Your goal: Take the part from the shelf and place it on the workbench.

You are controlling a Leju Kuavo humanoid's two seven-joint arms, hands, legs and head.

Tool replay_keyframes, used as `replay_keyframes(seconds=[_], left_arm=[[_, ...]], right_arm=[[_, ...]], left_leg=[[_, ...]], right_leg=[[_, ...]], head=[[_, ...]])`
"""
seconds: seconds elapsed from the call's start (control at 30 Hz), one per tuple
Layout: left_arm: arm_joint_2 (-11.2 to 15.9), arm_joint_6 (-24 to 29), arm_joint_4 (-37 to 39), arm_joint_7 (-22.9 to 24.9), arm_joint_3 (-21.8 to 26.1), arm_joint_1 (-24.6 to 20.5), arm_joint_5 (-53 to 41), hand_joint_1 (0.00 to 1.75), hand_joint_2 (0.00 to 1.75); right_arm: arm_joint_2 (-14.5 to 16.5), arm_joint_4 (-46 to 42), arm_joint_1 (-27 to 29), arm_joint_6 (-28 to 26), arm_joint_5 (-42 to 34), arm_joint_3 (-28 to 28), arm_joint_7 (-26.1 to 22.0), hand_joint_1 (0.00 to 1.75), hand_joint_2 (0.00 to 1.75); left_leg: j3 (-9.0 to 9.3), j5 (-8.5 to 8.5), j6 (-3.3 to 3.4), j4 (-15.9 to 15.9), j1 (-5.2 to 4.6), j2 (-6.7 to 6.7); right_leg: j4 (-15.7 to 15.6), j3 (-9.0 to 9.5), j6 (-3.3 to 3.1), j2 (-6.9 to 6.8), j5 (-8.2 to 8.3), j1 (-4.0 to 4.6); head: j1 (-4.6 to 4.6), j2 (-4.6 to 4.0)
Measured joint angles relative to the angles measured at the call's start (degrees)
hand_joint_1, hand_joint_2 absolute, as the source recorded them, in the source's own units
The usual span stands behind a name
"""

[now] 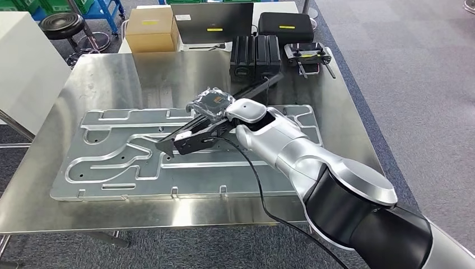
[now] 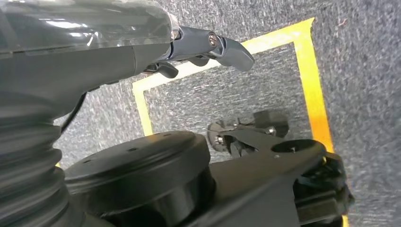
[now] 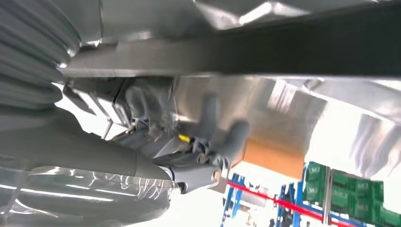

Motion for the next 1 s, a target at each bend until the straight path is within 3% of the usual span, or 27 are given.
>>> replay_keyframes(seconds=[0.03,0.1,0.17,0.27,0.33,0.43,0.47,0.5,0.53,0.6,0.67,0.73,0.8,0.87,0.93,1.0], left_arm=[[0.0,-0.1,0.0,-0.1,0.1,0.0,0.5,0.0,0.0],[0.0,-0.3,0.0,0.5,0.5,-0.1,1.1,0.0,0.0],[0.0,-0.2,0.0,1.6,0.8,-0.2,1.5,0.0,0.0],[0.1,-0.2,0.0,2.4,1.3,-0.4,2.2,0.0,0.0],[0.1,-0.4,0.0,2.9,1.6,-0.7,2.5,0.0,0.0],[0.1,-1.0,0.0,3.1,1.9,-0.7,2.9,0.0,0.0],[0.1,-1.2,0.1,3.0,2.0,-0.6,3.0,0.0,0.0],[0.1,-1.5,0.1,2.9,2.2,-0.5,3.1,0.0,0.0],[0.1,-1.7,0.1,2.8,2.2,-0.5,3.2,0.0,0.0],[0.1,-2.0,0.2,2.7,2.3,-0.5,3.2,0.0,0.0],[0.1,-2.3,0.3,2.6,2.4,-0.6,3.2,0.0,0.0],[0.0,-2.6,0.4,2.5,2.5,-0.8,3.3,0.0,0.0],[-0.1,-2.7,0.4,2.4,2.6,-0.9,3.3,0.0,0.0],[-0.1,-2.8,0.4,2.2,2.6,-0.9,3.3,0.0,0.0],[-0.1,-2.8,0.4,2.1,2.7,-1.0,3.4,0.0,0.0],[-0.1,-2.8,0.4,2.0,2.7,-1.0,3.4,0.0,0.0]], right_arm=[[0.1,0.1,0.1,0.1,-0.1,0.0,0.0,0.0,0.0],[0.4,0.3,0.2,0.2,-0.2,-0.1,0.1,0.0,0.0],[0.7,0.5,0.1,0.6,-0.3,-0.3,0.2,0.0,0.0],[0.8,0.9,0.2,2.8,-2.1,-1.4,0.3,0.0,0.0],[0.8,1.1,-0.1,5.2,-4.5,-3.1,0.3,0.0,0.0],[0.7,1.5,-0.5,7.1,-6.2,-5.9,0.6,0.0,0.0],[0.5,1.7,-0.4,7.3,-6.1,-6.4,1.0,0.0,0.0],[0.3,1.8,-0.3,7.5,-6.0,-6.8,1.4,0.0,0.0],[0.1,2.0,-0.5,7.7,-6.0,-7.1,1.9,0.0,0.0],[-0.2,2.2,-1.5,8.1,-6.1,-8.0,2.8,0.0,0.0],[-0.5,2.2,-3.0,8.5,-6.4,-9.0,3.3,0.0,0.0],[-0.8,2.2,-4.1,8.7,-6.8,-9.9,3.7,0.0,0.0],[-1.1,2.2,-5.1,8.9,-7.0,-10.6,4.1,0.0,0.0],[-1.4,2.2,-6.4,9.0,-7.1,-11.2,4.4,0.0,0.0],[-1.8,2.2,-7.6,9.1,-7.1,-11.7,4.5,0.0,0.0],[-2.2,2.3,-8.6,9.2,-7.1,-12.0,4.7,0.0,0.0]], left_leg=[[0.33,1.79,-0.12,-1.5,0.16,0.01],[3.23,6.76,-0.07,-8.9,0.34,0.02],[5.5,9.21,0.39,-13.9,0.13,-0.01],[6.35,8.72,1.18,-14.9,0.02,-0.02],[7.2,8.03,1.62,-16.4,0.34,-0.19],[7.81,7.34,2.14,-17.1,0.43,-0.27],[7.87,7.16,2.25,-16.9,0.41,-0.24],[7.9,6.95,2.32,-16.6,0.4,-0.27],[7.9,6.74,2.33,-16.3,0.39,-0.35],[7.84,6.34,2.19,-15.7,0.39,-0.55],[7.53,6.27,1.84,-15.4,0.31,-0.62],[7.2,6.53,1.35,-15.3,0.3,-0.6],[6.87,6.51,0.72,-15.3,0.22,-0.57],[5.8,3.85,0.14,-12.6,0.17,-0.38],[3.67,-1.08,-0.23,-5.5,0.33,-0.18],[2.55,-4.05,-0.52,0.5,0.46,-0.11]], right_leg=[[0.1,0.25,0.12,0.08,-0.31,-0.06],[0.2,0.98,0.49,0.25,-1.14,-0.2],[0.5,1.34,0.98,0.35,-1.73,-0.17],[0.7,1.3,1.68,0.34,-2.04,-0.11],[2.3,0.42,2.17,0.32,-3.39,-0.14],[12.3,-4.54,3.11,0.27,-8.22,-0.5],[15.6,-6.23,3.39,0.24,-9.14,-0.68],[17.2,-7.18,3.54,0.22,-8.92,-0.85],[16.6,-7.17,3.49,0.22,-7.52,-0.98],[9.8,-4.71,2.88,0.25,-2.95,-1.01],[4.1,-2.46,2.33,0.31,-0.22,-0.64],[3.0,-2.18,2.14,0.34,0.06,-0.29],[2.0,-2.18,1.77,0.25,0.39,-0.54],[1.1,-2.38,1.18,0.08,1.14,-0.96],[1.0,-3.04,0.89,0.0,1.94,-1.02],[1.0,-3.85,0.99,-0.08,2.67,-1.02]], head=[[0.0,0.0],[0.0,0.0],[0.0,0.0],[-0.01,0.0],[0.01,0.0],[0.01,0.0],[0.01,0.0],[0.01,0.0],[0.01,0.0],[0.01,0.0],[0.01,0.0],[0.01,0.0],[0.01,0.0],[0.0,0.0],[0.0,0.0],[0.0,0.0]])
